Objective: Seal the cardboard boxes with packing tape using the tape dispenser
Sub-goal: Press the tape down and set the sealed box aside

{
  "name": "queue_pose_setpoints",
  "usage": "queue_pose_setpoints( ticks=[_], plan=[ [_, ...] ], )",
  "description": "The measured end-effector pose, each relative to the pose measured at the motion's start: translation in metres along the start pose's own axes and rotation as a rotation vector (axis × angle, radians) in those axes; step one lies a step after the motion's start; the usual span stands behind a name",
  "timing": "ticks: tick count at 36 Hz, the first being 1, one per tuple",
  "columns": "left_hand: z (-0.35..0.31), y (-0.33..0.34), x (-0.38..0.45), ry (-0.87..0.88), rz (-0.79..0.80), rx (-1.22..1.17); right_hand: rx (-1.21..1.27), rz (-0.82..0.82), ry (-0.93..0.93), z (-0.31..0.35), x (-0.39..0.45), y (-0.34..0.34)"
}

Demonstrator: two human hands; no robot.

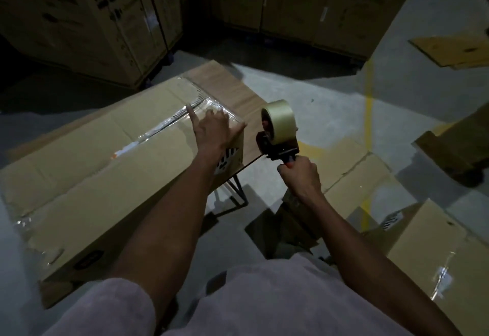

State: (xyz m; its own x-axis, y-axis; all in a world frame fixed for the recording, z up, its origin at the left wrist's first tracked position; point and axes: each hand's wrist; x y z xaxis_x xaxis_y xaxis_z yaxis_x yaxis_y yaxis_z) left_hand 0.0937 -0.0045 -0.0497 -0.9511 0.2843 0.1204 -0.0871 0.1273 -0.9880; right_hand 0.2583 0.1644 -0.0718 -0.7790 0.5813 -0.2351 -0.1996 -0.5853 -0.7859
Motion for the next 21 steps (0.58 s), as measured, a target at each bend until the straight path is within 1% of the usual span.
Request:
queue_pose_setpoints(
  ticks=[3, 8, 10, 15, 21],
  plan=[
    [-0.008, -0.004, 0.000, -0.033, 0.001, 0.025, 0.061, -0.020, 0.015, -0.002, 0.007, 0.010],
    [-0.027, -0.003, -0.008, -0.030, -0.079, 0.059, 0.146, -0.025, 0.045, 0.002, 0.031, 0.027],
    [-0.033, -0.001, -0.006, -0.046, -0.077, 0.061, 0.181, -0.022, 0.052, 0.008, 0.047, 0.032],
    [-0.038, 0.002, -0.001, -0.151, -0.034, 0.051, 0.213, -0.030, 0.051, 0.025, 0.090, 0.041],
    [-0.047, 0.008, 0.005, -0.299, -0.030, 0.000, 0.135, -0.020, 0.029, 0.044, 0.152, 0.051]
  ],
)
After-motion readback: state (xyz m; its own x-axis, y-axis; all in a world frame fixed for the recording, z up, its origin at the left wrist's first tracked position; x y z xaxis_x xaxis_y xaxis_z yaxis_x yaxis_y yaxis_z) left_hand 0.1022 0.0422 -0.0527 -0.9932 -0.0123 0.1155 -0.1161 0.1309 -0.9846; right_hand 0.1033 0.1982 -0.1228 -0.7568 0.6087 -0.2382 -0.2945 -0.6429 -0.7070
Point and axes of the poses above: each hand's wrist, its own x-axis towards the middle knuckle, its own y-axis out of the palm, z = x × y, and after that the axes turned 4 degrees about -x, right-handed
